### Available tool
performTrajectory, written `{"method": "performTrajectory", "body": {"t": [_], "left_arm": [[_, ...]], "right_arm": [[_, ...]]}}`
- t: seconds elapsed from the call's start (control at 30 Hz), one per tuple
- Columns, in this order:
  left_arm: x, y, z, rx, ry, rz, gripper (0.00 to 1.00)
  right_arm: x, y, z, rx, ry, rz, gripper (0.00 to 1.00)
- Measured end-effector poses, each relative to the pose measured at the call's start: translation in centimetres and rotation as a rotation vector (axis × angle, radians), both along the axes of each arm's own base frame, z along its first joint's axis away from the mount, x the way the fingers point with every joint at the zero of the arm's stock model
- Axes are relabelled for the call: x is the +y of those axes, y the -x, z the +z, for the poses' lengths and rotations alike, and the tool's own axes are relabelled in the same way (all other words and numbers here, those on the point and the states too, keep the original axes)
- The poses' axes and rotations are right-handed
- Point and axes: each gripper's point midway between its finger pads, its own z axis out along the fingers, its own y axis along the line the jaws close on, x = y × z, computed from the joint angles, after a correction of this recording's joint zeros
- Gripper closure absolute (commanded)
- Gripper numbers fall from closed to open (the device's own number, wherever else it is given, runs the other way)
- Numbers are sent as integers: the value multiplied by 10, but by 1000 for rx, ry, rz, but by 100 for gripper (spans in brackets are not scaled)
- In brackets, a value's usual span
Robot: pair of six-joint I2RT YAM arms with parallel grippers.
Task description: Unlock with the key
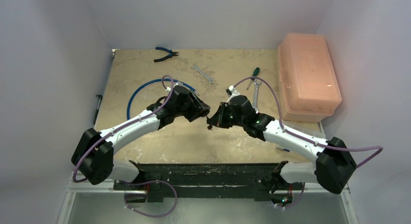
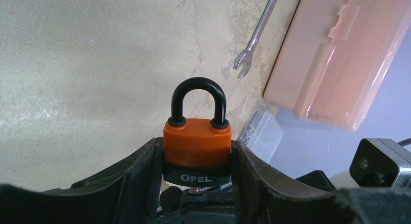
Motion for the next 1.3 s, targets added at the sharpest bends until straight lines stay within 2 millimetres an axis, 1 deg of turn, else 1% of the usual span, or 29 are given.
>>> {"method": "performTrajectory", "body": {"t": [0.47,0.83,1.1,1.3], "left_arm": [[1,-3,1,-11,-3,11,100],[5,-6,-2,-20,-10,30,100],[8,-7,-2,-41,-2,41,100],[8,-8,0,-54,6,46,100]], "right_arm": [[-1,-2,2,2,9,-13,100],[4,-7,1,14,20,-15,100],[8,-12,5,90,-64,-19,100],[9,-13,7,93,-68,-13,100]]}}
